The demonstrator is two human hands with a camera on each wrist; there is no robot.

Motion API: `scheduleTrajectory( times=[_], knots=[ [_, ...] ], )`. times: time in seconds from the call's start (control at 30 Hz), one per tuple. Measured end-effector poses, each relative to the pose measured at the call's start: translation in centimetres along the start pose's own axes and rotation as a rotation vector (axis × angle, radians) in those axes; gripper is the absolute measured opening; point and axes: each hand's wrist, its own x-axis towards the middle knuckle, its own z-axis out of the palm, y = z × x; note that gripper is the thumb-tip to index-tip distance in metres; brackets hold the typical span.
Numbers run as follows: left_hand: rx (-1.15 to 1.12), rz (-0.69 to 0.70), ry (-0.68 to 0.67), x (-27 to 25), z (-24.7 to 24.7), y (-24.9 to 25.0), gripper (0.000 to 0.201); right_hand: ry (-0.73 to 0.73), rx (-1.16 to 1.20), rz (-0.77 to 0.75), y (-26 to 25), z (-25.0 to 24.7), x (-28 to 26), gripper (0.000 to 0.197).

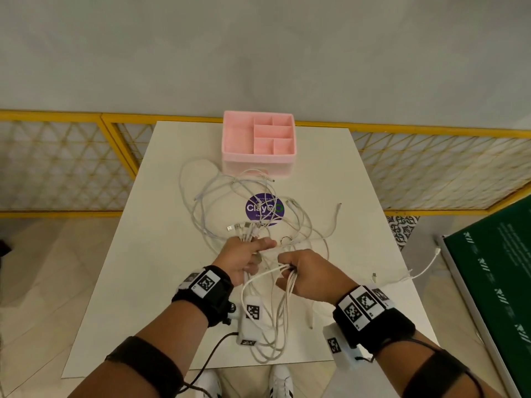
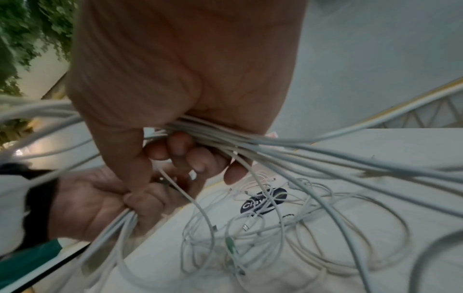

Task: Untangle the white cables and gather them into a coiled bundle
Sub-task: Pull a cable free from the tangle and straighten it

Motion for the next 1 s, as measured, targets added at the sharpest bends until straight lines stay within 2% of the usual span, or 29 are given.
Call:
scheduleTrajectory(
  times=[0.07, 0.13, 0.17, 0.23, 0.27, 0.3, 0.37, 0.43, 0.47, 0.53, 0.63, 0.7, 0.77, 0.87, 1.0],
  knots=[
    [0.012, 0.070, 0.054, 0.0, -0.9, 0.9, 0.016, -0.083, -0.102, 0.038, 0.5, 0.0, -0.2, 0.037],
    [0.025, 0.124, 0.097, -0.2, -1.9, 1.7, 0.014, -0.260, -0.123, 0.145, 1.3, -0.2, -0.5, 0.024],
    [0.038, 0.147, 0.110, -0.3, -2.4, 2.1, 0.015, -0.374, -0.112, 0.228, 1.8, -0.5, -0.7, 0.029],
    [0.064, 0.166, 0.121, -0.4, -3.5, 2.5, 0.018, -0.567, -0.038, 0.375, 2.8, -1.0, -1.0, 0.064],
    [0.077, 0.166, 0.121, -0.5, -4.0, 2.5, 0.018, -0.614, 0.020, 0.415, 3.1, -1.2, -1.1, 0.080],
    [0.090, 0.168, 0.118, -0.6, -4.4, 2.5, 0.018, -0.613, 0.094, 0.444, 3.2, -1.4, -1.1, 0.093],
    [0.102, 0.166, 0.117, -0.8, -5.1, 2.3, 0.016, -0.455, 0.272, 0.589, 3.8, -1.8, -0.8, 0.110],
    [0.110, 0.154, 0.123, -1.0, -5.7, 1.9, 0.013, -0.250, 0.418, 0.761, 4.7, -1.7, 0.0, 0.099],
    [0.110, 0.146, 0.126, -1.2, -6.0, 1.7, 0.012, -0.197, 0.431, 0.822, 5.1, -1.6, 0.4, 0.088],
    [0.107, 0.127, 0.133, -1.4, -6.5, 1.4, 0.012, -0.210, 0.348, 0.880, 5.1, -1.2, 1.4, 0.063],
    [0.106, 0.114, 0.132, -1.8, -7.0, 1.2, 0.012, -0.299, -0.003, 0.746, 3.8, -0.1, 3.5, 0.039],
    [0.098, 0.121, 0.135, -2.1, -7.3, 1.2, 0.014, -0.260, -0.257, 0.571, 3.0, 1.1, 5.2, 0.034],
    [0.084, 0.135, 0.140, -2.3, -7.5, 1.3, 0.016, -0.216, -0.402, 0.425, 2.9, 2.7, 6.6, 0.033],
    [0.066, 0.147, 0.151, -2.6, -8.0, 1.4, 0.015, -0.268, -0.546, 0.390, 3.8, 4.9, 7.6, 0.030],
    [0.034, 0.151, 0.162, -2.8, -8.7, 1.8, 0.015, -0.235, -0.490, 0.418, 5.5, 5.3, 7.4, 0.024]
  ],
)
